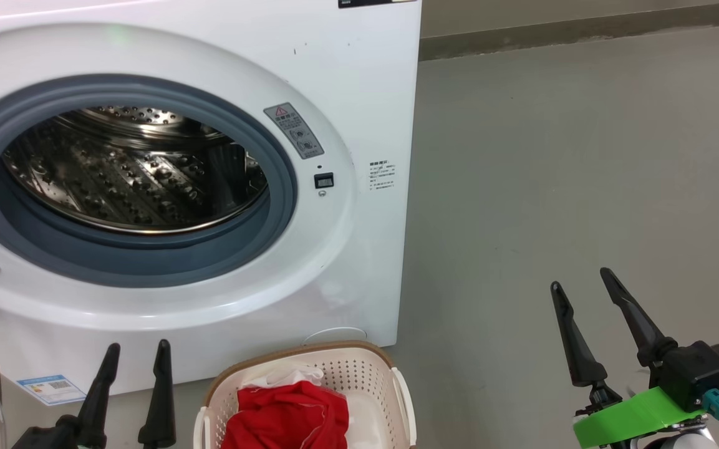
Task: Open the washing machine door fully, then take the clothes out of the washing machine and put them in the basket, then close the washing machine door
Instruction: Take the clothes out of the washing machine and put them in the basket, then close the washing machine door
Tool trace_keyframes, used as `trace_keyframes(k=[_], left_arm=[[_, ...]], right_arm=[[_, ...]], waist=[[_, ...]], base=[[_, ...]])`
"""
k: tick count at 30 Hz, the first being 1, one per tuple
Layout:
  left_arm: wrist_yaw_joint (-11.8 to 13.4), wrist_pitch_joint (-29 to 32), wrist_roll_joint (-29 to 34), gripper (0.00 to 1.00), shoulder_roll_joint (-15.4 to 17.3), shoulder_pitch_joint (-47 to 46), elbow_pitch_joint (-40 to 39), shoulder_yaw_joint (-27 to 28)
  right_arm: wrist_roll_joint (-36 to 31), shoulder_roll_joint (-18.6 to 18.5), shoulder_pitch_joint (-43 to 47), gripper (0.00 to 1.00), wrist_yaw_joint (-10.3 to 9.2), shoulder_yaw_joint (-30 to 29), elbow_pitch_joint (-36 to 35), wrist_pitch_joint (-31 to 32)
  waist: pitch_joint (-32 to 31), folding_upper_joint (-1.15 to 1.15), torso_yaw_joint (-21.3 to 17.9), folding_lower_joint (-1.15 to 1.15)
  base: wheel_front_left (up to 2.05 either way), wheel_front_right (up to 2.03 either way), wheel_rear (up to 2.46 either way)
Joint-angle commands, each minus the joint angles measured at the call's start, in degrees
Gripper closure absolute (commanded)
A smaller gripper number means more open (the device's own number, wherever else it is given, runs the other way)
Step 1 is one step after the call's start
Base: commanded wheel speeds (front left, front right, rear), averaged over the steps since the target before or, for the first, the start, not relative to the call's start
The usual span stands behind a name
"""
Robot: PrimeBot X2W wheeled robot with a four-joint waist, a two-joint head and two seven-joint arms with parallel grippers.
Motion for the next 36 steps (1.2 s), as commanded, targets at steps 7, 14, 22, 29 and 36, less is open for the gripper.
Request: trace_keyframes(k=[7,14,22,29,36], left_arm=[[-0.31,-0.45,0.36,0.00,0.82,-1.24,-1.05,1.80],[-0.32,-0.45,0.51,0.00,0.82,-1.14,-1.33,1.65],[-0.31,-0.45,1.10,0.00,1.08,-0.79,-1.08,1.75],[-0.27,-0.45,1.53,0.00,0.93,-0.96,-0.23,1.91],[-0.28,-0.45,1.41,0.00,0.77,-1.27,-0.30,1.78]], right_arm=[[0.26,-1.10,-0.60,0.00,0.26,1.73,-1.32,-0.36],[0.52,-1.21,-0.67,0.00,0.26,1.83,-0.86,-0.36],[0.51,-1.08,-0.90,0.00,0.26,2.01,-0.35,-0.36],[0.56,-1.18,-0.97,0.00,0.26,1.80,-0.12,-0.36],[0.66,-1.19,-1.05,0.00,0.26,2.08,0.16,-0.36]], waist=[[0.14,0.00,0.14,0.00],[0.33,0.00,0.31,0.00],[0.07,0.00,0.21,0.00],[-0.10,0.00,0.00,0.00],[0.17,0.00,0.12,0.00]], base=[[0.00,0.00,0.00],[0.00,0.00,0.00],[-0.13,0.13,0.00],[-1.01,1.01,0.00],[-1.83,1.83,0.00]])
